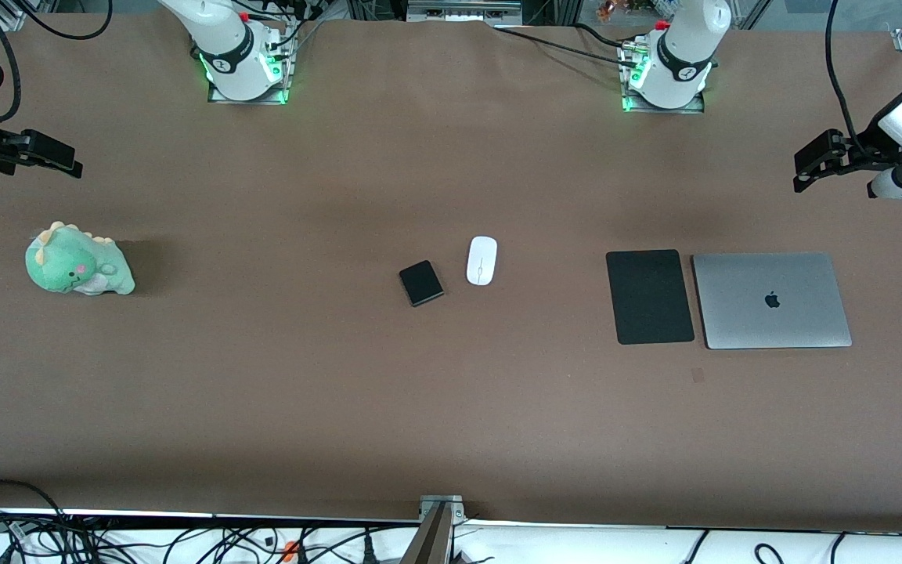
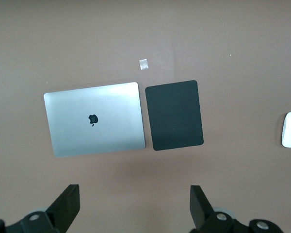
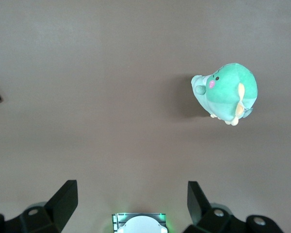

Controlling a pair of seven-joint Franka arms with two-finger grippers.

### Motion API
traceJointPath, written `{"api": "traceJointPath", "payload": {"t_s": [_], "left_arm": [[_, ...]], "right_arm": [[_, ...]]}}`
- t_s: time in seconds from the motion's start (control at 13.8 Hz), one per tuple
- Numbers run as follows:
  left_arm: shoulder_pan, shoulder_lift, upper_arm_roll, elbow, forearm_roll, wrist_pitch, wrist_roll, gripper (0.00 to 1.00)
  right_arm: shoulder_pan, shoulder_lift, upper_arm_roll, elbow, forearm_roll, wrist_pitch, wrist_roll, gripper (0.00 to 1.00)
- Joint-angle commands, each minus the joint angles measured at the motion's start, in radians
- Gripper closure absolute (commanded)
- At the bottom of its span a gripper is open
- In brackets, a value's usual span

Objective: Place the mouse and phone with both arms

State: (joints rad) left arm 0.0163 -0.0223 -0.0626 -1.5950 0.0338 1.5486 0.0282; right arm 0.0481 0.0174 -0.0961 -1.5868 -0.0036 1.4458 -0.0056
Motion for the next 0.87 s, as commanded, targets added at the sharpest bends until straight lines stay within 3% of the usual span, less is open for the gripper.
{"api": "traceJointPath", "payload": {"t_s": [0.0, 0.79], "left_arm": [[-0.001, 0.041, 0.0, 0.066, 0.003, -0.042, 0.007, 0.0], [-0.004, 0.061, 0.0, 0.069, 0.003, -0.093, 0.006, 0.0]], "right_arm": [[-0.007, 0.003, -0.001, 0.014, 0.019, -0.016, -0.014, 0.0], [0.01, 0.038, 0.012, 0.005, 0.057, -0.002, 0.004, 0.0]]}}
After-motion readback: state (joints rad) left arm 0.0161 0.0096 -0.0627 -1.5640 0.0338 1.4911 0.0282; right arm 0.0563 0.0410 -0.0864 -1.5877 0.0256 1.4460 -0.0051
